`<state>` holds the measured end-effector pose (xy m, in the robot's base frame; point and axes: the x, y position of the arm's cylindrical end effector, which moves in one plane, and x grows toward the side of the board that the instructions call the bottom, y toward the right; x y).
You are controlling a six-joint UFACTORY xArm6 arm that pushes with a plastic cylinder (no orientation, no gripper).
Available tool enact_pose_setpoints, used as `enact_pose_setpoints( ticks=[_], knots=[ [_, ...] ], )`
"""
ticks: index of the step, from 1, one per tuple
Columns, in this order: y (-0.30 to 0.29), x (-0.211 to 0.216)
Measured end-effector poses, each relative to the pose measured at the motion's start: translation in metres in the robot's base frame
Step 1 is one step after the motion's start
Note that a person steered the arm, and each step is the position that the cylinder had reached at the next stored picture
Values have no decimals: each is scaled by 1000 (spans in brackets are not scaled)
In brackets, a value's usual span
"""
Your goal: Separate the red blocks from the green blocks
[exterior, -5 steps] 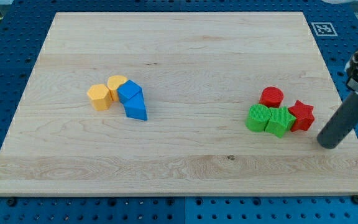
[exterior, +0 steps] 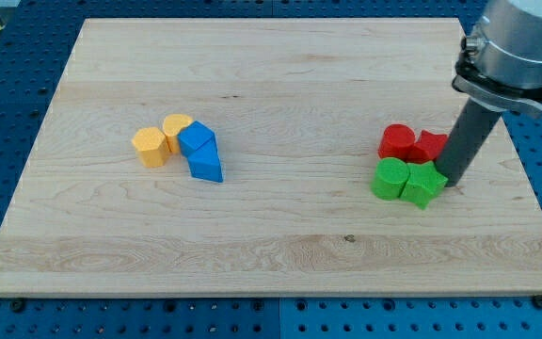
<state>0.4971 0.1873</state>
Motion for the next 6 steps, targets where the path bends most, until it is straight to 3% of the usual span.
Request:
enact_pose_setpoints(
  ticks=[3, 6],
  knots=[
    [-32, -44],
    [-91, -44]
  ],
)
